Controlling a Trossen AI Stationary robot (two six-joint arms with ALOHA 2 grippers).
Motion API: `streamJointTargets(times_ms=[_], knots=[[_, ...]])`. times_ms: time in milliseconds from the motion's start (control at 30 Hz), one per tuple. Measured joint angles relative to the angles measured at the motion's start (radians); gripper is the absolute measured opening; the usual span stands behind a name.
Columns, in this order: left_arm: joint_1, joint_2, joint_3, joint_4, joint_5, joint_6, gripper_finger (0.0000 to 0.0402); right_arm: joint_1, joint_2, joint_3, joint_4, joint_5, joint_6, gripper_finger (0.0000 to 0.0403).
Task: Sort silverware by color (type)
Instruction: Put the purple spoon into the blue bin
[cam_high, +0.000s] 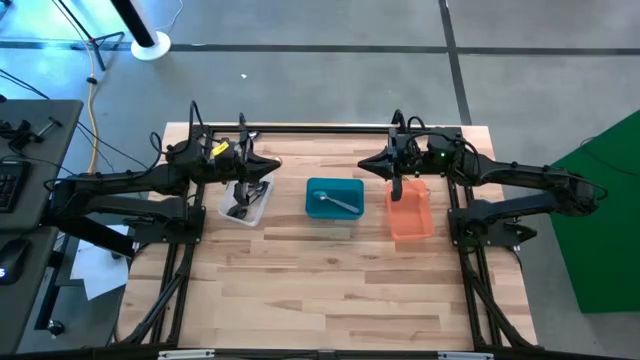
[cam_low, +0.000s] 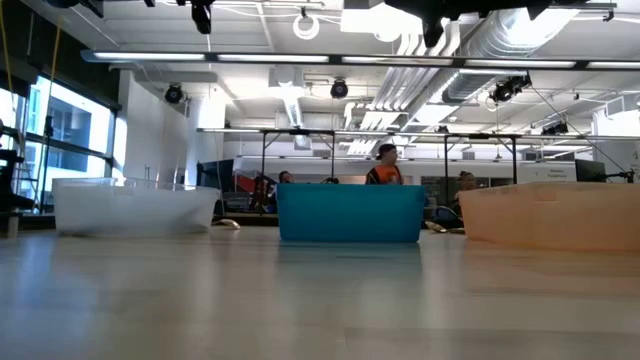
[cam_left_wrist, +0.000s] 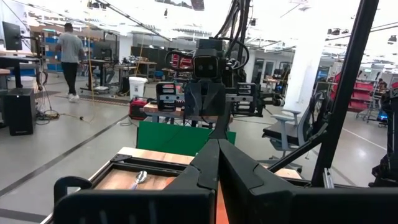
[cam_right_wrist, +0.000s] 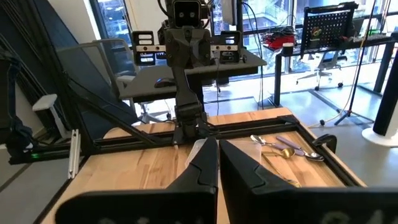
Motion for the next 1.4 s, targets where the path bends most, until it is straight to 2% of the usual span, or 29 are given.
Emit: streamJointTargets(times_ms=[1400], knots=[[0.000, 0.000, 0.000, 0.000, -0.008, 0.001, 0.0000, 0.000, 0.000, 0.000, -0.045, -0.022, -0.034, 0.0000]])
